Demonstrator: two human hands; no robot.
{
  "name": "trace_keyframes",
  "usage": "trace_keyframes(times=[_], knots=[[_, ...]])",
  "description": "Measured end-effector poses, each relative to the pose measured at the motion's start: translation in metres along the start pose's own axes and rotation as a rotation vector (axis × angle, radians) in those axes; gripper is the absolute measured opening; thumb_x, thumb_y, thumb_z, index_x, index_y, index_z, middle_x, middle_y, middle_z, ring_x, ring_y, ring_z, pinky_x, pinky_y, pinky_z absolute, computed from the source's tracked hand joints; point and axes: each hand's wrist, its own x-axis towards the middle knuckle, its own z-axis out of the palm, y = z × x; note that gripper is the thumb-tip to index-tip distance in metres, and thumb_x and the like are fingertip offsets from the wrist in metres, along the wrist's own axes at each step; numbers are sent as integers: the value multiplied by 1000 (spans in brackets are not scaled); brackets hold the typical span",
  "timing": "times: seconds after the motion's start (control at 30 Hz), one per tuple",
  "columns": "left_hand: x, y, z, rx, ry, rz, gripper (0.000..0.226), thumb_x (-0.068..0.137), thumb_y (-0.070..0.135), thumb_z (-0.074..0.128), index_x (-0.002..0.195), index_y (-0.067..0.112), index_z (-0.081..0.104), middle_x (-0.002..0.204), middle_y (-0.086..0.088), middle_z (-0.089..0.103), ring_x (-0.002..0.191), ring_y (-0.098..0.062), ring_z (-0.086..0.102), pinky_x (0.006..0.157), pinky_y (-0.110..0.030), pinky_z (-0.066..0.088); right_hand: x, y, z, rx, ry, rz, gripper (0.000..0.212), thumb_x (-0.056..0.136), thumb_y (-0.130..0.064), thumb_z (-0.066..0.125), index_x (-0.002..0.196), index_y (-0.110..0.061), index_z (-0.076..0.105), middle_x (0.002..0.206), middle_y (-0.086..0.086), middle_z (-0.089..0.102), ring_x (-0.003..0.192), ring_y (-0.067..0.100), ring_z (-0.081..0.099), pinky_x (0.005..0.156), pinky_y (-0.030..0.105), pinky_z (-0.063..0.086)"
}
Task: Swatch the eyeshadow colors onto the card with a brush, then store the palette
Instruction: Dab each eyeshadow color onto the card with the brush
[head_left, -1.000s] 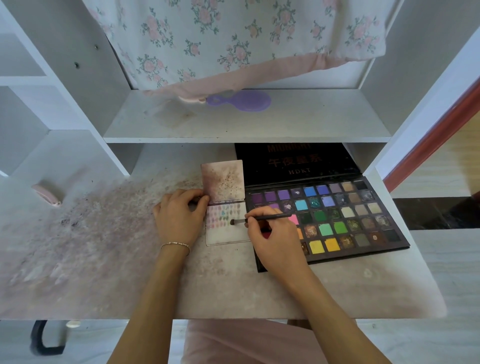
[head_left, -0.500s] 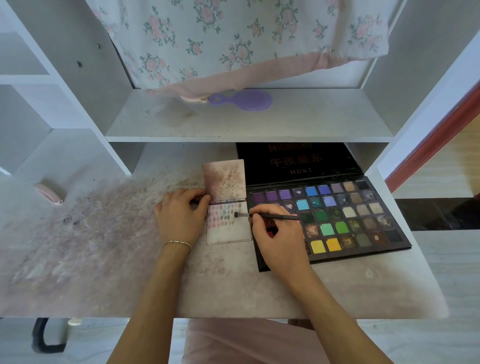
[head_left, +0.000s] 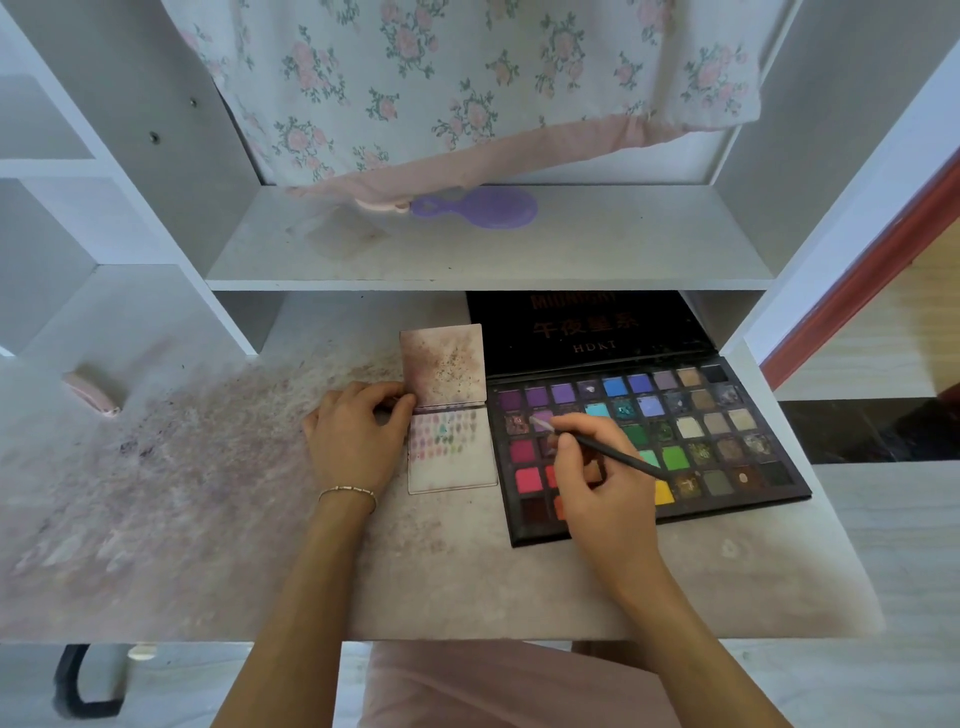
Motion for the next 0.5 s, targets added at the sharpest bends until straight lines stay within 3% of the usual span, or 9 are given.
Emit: trace_keyframes(times=[0.2, 0.37, 0.5], knots=[[0, -1, 2, 13, 9, 0, 18, 86, 30, 59, 98, 23, 70, 105, -3, 66, 105, -28, 49, 90, -37, 28, -8, 5, -37, 17, 115, 52, 32, 89, -4, 52, 88, -36, 53, 84, -18, 61, 80, 3, 60, 59, 19, 53], [1, 1, 2, 19, 7, 1, 19, 87, 30, 59, 99, 21, 70, 106, -4, 66, 105, -30, 50, 92, -40, 29, -10, 14, -66, -67, 208, 84, 32, 89, -3, 50, 84, -35, 48, 77, -12, 58, 73, -3, 60, 55, 9, 48], [1, 0, 3, 34, 9, -2, 20, 87, 30, 59, 100, 20, 70, 110, -5, 66, 106, -31, 50, 93, -42, 30, -10, 23, -85, -125, 331, 133, 32, 91, -6, 47, 83, -37, 48, 85, -14, 58, 82, -11, 58, 58, 3, 44]])
